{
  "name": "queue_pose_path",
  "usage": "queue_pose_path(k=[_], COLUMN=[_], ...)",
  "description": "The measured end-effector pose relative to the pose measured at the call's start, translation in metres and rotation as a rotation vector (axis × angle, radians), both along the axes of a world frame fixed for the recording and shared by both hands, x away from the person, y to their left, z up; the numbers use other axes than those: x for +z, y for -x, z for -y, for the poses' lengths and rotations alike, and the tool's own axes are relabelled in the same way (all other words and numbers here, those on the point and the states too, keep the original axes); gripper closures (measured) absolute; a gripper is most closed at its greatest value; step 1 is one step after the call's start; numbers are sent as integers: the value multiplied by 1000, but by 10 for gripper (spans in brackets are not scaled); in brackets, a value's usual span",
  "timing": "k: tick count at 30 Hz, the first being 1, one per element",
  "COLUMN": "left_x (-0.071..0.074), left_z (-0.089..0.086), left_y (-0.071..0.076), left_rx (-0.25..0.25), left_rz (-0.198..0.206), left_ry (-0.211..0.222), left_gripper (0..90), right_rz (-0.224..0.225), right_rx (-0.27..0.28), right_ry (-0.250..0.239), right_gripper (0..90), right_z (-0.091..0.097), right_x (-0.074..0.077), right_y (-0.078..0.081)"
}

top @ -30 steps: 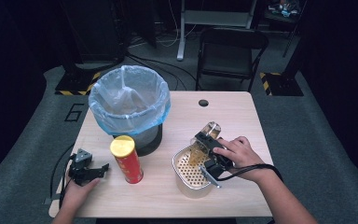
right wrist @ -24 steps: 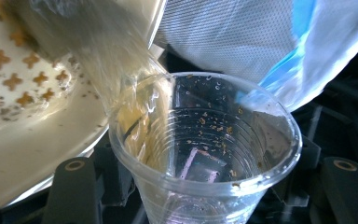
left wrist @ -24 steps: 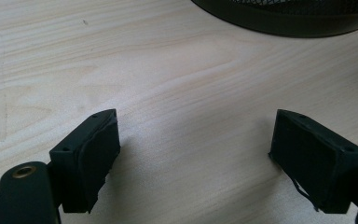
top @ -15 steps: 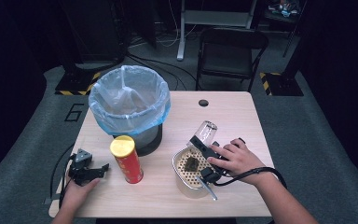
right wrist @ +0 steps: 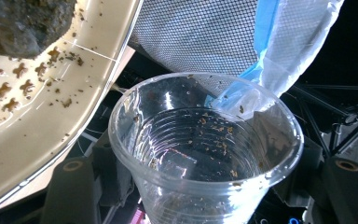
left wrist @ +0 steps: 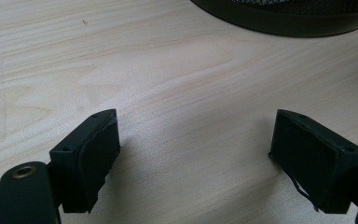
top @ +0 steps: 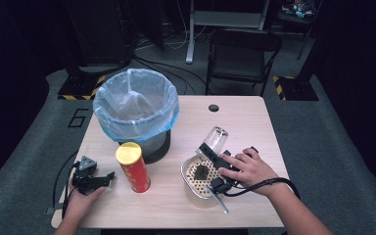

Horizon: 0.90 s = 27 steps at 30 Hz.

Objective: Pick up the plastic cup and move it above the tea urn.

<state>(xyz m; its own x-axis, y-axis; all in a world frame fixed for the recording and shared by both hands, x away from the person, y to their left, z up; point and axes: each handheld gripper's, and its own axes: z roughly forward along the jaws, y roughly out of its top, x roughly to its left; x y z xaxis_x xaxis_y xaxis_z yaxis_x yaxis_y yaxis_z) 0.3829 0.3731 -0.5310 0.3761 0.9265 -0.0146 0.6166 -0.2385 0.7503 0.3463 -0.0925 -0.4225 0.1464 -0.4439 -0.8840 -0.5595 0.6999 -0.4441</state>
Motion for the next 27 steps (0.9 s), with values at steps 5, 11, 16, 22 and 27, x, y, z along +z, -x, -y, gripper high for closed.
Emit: queue_pose_path(k=[5,11,16,22,27], left_x=[0,0,0,0,0], left_z=[0,0,0,0,0], left_y=[0,0,0,0,0], left_rx=[-1,0,-1,0,0], left_rz=[0,0,2,0,0], left_ry=[-1,-1,-7,0,0], left_gripper=[152,152,152,152,152], right_rz=[20,29,44,44,40], right_rx=[4,3,14,9,12], right_ry=[-17,-25,-21,-31,-33], right_gripper=[334,333,332,330,329], right_z=[0,0,0,1,1], right_x=[-2,-5,-4,-4,-4], right_y=[1,2,3,4,4])
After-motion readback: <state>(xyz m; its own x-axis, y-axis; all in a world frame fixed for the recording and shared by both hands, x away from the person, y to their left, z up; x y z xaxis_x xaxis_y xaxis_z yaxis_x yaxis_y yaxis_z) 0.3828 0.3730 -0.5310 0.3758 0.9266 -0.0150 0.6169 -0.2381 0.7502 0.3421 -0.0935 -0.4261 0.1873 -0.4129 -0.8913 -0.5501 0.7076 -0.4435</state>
